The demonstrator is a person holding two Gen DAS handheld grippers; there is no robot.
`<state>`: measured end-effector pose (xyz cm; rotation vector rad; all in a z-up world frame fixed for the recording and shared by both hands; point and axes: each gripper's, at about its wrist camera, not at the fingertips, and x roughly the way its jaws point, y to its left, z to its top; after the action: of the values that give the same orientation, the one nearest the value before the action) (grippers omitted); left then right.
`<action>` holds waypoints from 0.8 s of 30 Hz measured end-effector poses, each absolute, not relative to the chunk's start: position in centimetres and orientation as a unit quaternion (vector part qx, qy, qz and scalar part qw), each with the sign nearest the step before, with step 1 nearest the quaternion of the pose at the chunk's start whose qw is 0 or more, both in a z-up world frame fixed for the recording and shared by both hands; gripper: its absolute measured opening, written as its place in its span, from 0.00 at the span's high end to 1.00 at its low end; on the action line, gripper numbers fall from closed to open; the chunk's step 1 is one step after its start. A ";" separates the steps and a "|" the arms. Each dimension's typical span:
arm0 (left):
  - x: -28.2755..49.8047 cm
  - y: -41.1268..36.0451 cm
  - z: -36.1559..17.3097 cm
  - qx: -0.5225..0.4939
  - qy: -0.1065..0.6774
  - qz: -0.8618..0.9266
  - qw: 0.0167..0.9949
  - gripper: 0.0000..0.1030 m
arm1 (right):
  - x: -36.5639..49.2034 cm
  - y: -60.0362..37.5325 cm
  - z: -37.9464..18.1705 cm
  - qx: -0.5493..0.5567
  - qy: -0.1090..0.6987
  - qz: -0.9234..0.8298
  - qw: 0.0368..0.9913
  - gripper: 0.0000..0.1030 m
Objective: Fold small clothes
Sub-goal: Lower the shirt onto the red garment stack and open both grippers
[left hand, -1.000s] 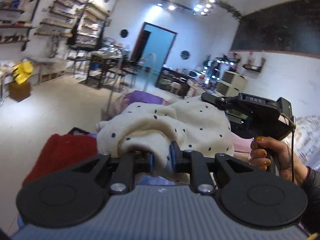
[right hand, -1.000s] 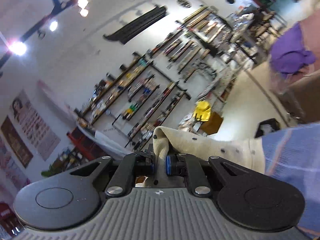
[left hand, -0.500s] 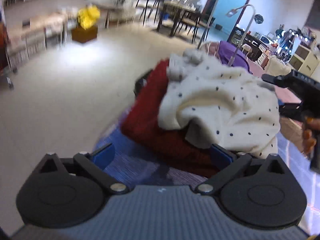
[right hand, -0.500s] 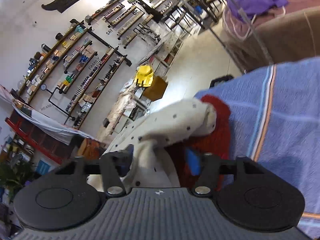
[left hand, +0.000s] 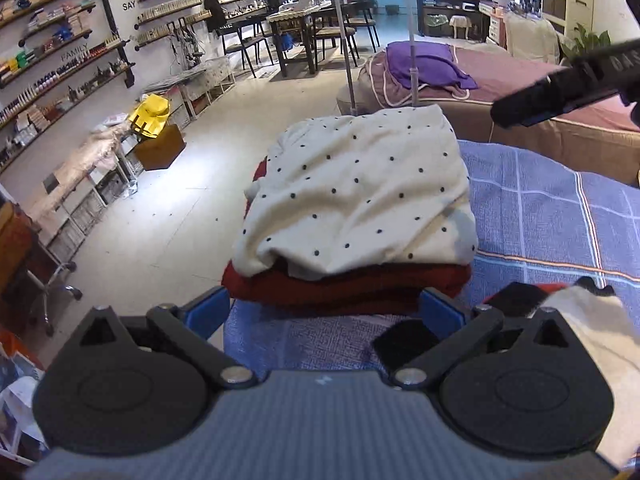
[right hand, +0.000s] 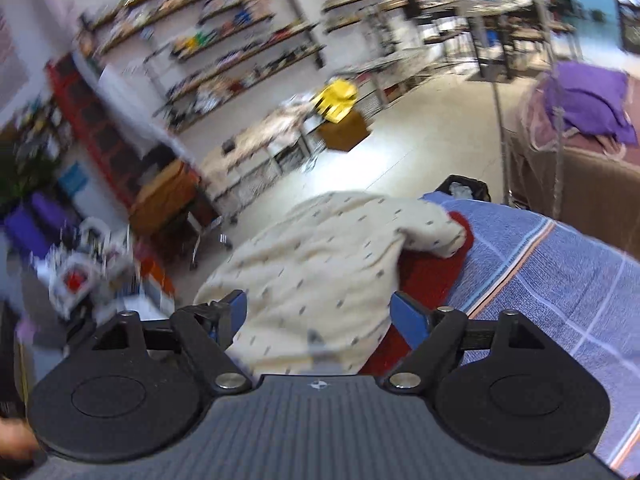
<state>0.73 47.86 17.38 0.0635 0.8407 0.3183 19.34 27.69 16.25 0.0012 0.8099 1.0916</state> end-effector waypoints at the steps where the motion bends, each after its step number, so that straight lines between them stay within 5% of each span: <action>1: 0.8 47.4 17.5 0.046 0.409 0.161 0.897 0.00 | 18.5 27.9 16.6 -0.026 0.372 0.511 0.775 0.00; 15: 3.4 48.3 16.5 0.106 0.472 0.167 0.859 0.00 | 13.2 32.9 16.5 -0.297 0.291 0.518 0.748 0.00; 24: 5.1 49.0 16.9 0.109 0.470 0.160 0.861 0.00 | 13.2 34.8 15.4 -0.327 0.296 0.507 0.741 0.00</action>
<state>5.07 48.97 16.88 0.2294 0.9852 0.3350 13.21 34.76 15.42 -0.7161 0.6491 1.1120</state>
